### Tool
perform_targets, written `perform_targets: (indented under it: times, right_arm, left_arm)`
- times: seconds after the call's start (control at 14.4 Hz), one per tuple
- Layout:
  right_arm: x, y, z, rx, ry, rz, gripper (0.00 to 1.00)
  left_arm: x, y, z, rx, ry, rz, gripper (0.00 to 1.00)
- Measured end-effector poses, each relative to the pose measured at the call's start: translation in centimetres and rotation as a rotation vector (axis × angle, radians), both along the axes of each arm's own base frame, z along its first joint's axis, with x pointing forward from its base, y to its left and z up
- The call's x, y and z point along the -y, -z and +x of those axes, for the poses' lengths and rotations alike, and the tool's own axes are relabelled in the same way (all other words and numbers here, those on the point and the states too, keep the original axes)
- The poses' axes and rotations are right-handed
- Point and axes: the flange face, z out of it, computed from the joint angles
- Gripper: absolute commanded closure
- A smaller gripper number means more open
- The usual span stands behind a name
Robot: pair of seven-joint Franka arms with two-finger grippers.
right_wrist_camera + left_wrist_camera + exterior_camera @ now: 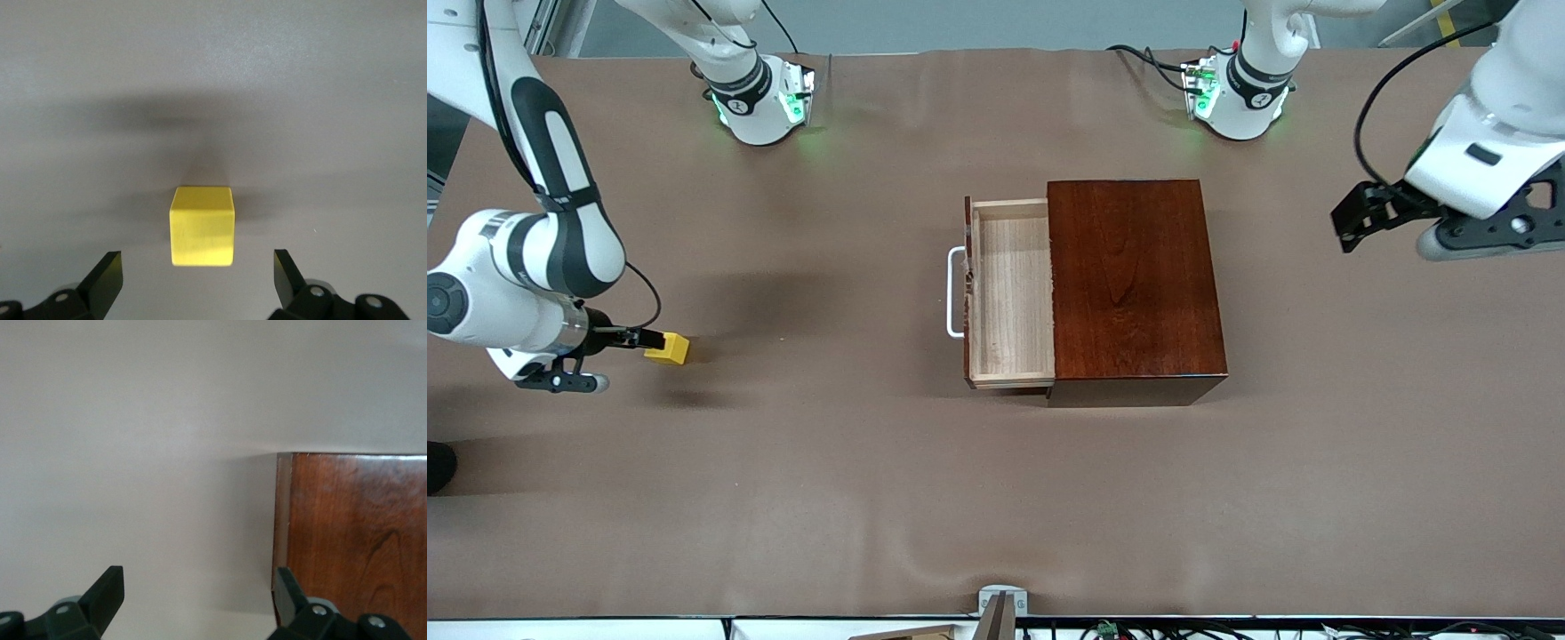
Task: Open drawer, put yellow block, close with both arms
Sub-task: 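Grasp the yellow cube with the right gripper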
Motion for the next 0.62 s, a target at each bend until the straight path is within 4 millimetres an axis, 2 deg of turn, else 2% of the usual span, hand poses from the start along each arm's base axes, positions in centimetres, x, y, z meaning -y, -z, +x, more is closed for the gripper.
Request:
perform_targets:
  times: [0.21,0.55,0.62]
  right_arm:
    - [-0.1,1.9,-0.5,0.017,-0.001,-0.001,0.00]
    - [0.2,4.6,-1.3,0.043,0.005,-0.003,0.00]
    - [0.1,5.1,-1.5,0.050,0.004,-0.004,0.08]
  left_arm:
    - [-1.6,0.2,-1.1,-0.008,0.005,-0.007,0.00]
    - [-1.3,0.4,-1.3,-0.012,0.013,-0.006,0.00]
    - [-1.3,0.4,-1.3,-0.014,0.012,-0.006,0.00]
